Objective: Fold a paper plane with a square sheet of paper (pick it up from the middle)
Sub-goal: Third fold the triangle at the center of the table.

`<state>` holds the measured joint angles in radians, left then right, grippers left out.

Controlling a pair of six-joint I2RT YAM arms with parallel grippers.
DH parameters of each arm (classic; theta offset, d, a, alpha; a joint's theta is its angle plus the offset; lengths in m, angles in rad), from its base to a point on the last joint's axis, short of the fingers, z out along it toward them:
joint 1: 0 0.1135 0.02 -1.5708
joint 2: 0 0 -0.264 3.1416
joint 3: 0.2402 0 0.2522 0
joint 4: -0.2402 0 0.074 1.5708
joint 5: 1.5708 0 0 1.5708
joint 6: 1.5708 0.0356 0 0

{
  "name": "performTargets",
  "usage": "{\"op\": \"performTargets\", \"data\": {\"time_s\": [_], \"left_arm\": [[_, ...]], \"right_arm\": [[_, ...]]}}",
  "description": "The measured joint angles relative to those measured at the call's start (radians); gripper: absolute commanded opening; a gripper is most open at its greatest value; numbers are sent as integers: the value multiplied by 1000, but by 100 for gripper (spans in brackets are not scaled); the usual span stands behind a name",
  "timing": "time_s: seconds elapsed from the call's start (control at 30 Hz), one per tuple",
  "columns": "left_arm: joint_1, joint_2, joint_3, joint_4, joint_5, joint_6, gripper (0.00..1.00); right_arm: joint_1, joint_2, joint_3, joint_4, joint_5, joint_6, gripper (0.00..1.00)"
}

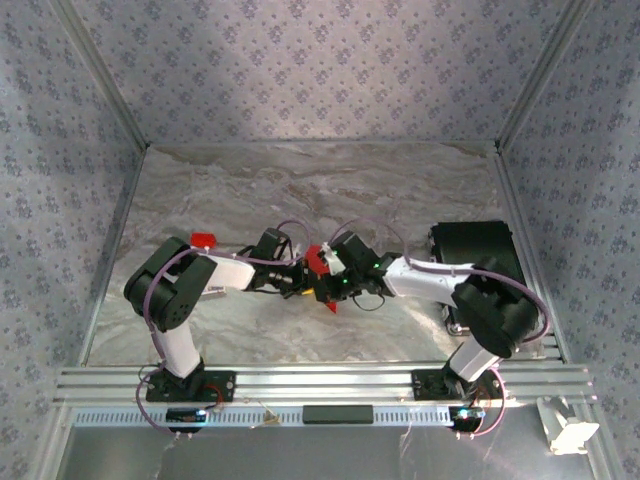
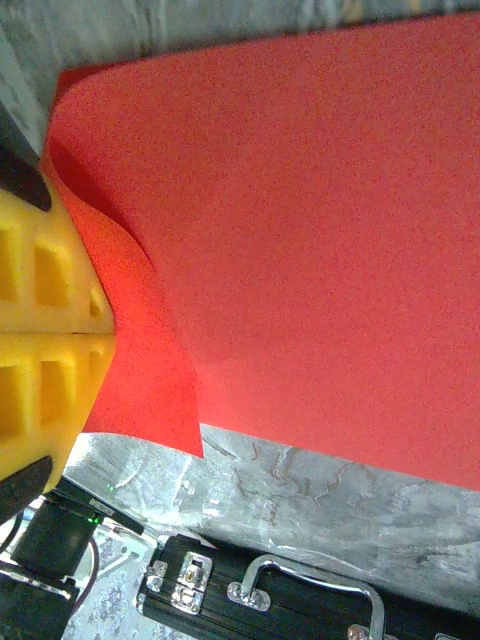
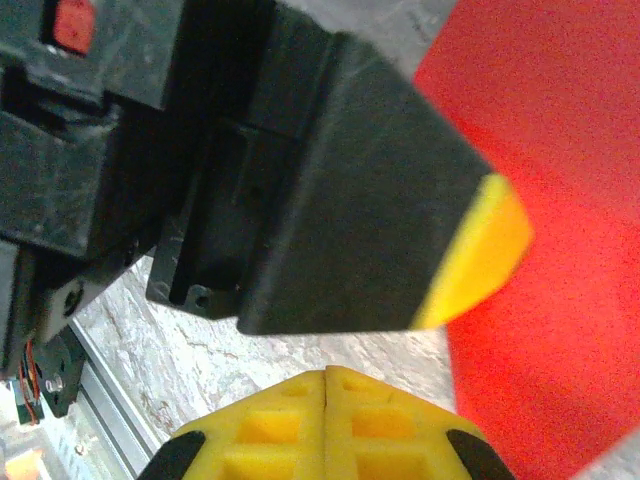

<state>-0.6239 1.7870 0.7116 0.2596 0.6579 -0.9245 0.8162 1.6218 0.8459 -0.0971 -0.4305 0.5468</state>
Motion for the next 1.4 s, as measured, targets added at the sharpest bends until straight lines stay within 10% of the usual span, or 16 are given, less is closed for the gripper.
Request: {"op": "performTargets", "data": {"time_s": [1.4], "left_arm": [[-1,7,38,-72,-14,23,0]], "right_arm": [[-47,36,-156,158,-65,77,7]]}}
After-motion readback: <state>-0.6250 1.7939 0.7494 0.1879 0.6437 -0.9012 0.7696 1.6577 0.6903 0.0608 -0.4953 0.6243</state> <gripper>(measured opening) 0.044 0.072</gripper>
